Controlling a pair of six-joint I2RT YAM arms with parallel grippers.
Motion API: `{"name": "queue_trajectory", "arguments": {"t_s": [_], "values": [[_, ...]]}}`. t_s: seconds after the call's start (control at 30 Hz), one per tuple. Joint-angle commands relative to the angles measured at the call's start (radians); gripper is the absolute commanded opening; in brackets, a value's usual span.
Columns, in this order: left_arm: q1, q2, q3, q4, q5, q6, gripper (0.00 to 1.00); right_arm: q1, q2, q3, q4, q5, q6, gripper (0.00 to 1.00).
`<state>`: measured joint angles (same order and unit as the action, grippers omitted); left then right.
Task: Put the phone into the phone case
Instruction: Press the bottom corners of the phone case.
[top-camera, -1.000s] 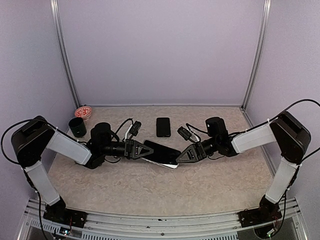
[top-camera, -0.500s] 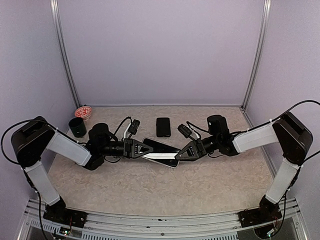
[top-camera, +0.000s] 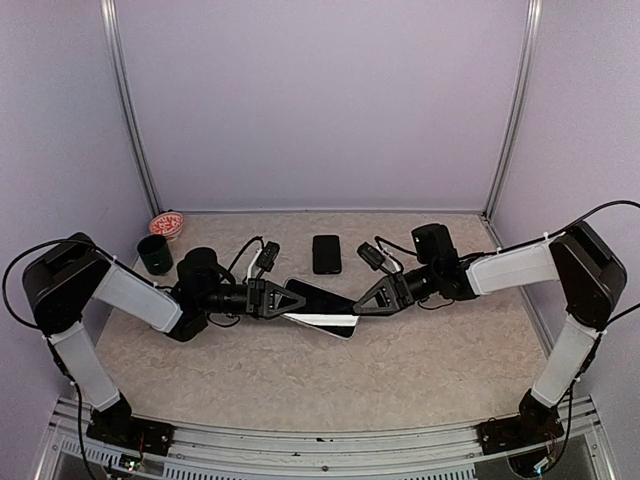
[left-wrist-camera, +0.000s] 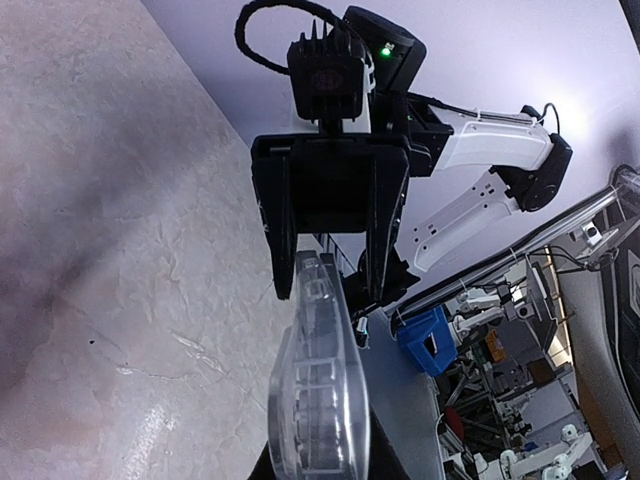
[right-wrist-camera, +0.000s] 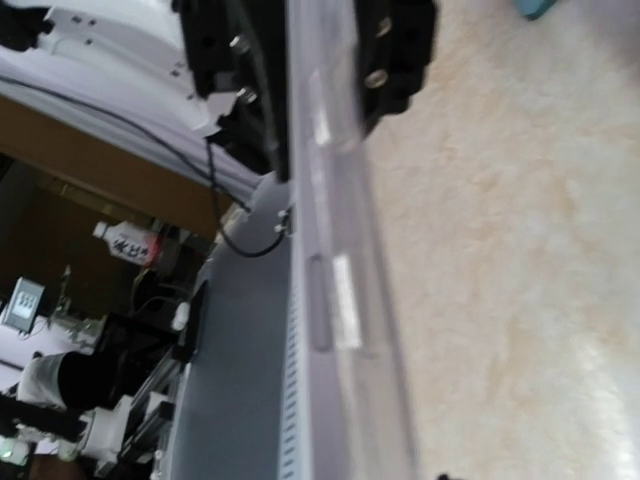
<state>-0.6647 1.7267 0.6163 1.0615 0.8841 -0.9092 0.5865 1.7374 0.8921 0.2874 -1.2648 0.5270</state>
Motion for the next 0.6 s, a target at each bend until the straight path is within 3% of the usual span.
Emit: {"name": "queue_trajectory", "arguments": {"t_s": [0.0,0.17,0.43,0.57], "values": [[-0.007,-0.032,-0.008,0.039,0.030,-0.006,0.01,-0.034,-0.024,0.035,-0.143,0.031,-0.118,0.50],[-0.022,-0.040,0.000,0.015,0.061,0.001,0.01,-0.037,-0.032,0.043,-0.127,0.014,-0.116,0.53],[-0.094,-0.020,0.066,-0.196,0.084,0.159,0.01,0.016,-0.012,0.059,-0.032,-0.070,-0.041,0.54],[-0.111,-0.021,0.097,-0.297,0.078,0.235,0.01,0.067,0.016,0.095,-0.094,-0.071,-0.078,0.54]]}}
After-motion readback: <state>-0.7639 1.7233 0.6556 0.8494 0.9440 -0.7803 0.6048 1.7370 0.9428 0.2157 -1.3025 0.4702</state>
